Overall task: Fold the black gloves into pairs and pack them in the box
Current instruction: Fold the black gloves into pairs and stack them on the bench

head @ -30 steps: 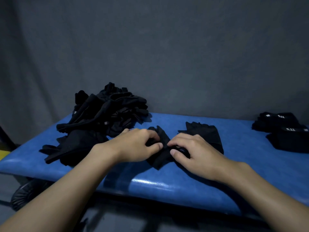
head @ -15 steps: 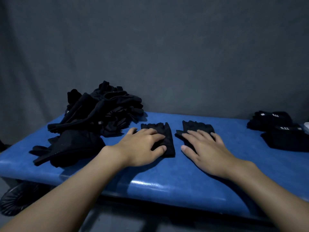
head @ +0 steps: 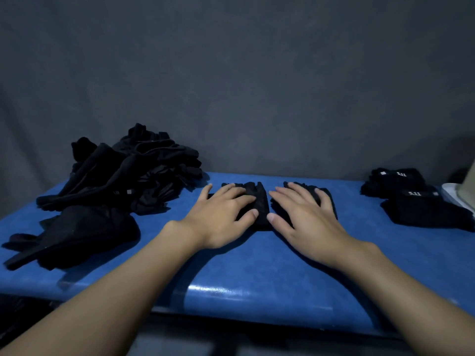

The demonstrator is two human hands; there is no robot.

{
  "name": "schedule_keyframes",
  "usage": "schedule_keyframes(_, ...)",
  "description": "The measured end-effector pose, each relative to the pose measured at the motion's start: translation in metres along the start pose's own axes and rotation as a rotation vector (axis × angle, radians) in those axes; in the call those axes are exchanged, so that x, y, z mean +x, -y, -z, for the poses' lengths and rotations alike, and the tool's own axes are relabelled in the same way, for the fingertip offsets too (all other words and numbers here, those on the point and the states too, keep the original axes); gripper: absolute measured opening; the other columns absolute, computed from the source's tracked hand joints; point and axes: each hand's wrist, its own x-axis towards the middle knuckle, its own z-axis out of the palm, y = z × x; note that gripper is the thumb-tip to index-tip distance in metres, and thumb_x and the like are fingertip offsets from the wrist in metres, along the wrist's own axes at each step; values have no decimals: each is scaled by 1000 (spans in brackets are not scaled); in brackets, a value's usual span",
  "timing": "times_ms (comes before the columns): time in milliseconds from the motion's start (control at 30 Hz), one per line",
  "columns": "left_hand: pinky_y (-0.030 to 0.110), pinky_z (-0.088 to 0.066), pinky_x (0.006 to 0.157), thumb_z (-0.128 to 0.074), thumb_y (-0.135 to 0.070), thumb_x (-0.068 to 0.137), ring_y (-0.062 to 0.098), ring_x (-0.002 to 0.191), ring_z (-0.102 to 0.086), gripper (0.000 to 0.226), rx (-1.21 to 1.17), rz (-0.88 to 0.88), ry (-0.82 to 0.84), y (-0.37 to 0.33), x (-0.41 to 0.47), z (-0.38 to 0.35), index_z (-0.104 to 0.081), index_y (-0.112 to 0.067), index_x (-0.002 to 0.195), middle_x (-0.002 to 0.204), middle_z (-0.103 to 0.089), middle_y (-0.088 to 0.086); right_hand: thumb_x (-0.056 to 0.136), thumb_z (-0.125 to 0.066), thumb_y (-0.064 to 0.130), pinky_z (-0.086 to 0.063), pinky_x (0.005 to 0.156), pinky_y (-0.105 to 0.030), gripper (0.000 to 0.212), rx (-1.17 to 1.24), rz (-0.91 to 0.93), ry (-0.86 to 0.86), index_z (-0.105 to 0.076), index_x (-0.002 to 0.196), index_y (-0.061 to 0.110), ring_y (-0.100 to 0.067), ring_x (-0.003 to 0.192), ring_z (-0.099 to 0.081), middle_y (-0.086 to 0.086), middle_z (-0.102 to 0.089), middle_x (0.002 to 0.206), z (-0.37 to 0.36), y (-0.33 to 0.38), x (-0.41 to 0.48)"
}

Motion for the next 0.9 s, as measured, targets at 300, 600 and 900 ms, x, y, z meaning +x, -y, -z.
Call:
schedule_keyframes(300, 40, -21, 114, -30, -61, 97, 15, 138, -31, 56, 100, 28, 16, 17, -22, 14, -46, -34, 143, 149, -39, -9, 99, -27, 57, 7, 118, -54, 54, -7, 95, 90, -35, 147, 34, -8, 148, -11, 20, -35, 152, -5, 13, 10)
schedule_keyframes(600, 49, -4, 122, -31, -55, 101, 12, 150, -15, 56, 38, 57, 74, 20, -16, 7, -33, -31, 152, 164, -18, -5, 100, -22, 56, 5, 117, -57, 54, -113, 52, 73, -38, 146, 31, -15, 148, -14, 18, -37, 151, -6, 20, 15)
schedule_keyframes(900, 35, -23, 114, -38, -49, 100, 11, 136, -37, 44, 71, 30, -185, 36, -57, 46, -57, -29, 134, 139, -51, -10, 100, -35, 47, -2, 119, -45, 41, 100, 240, -110, -50, 135, 32, -4, 139, -26, 21, -49, 136, -8, 65, 18)
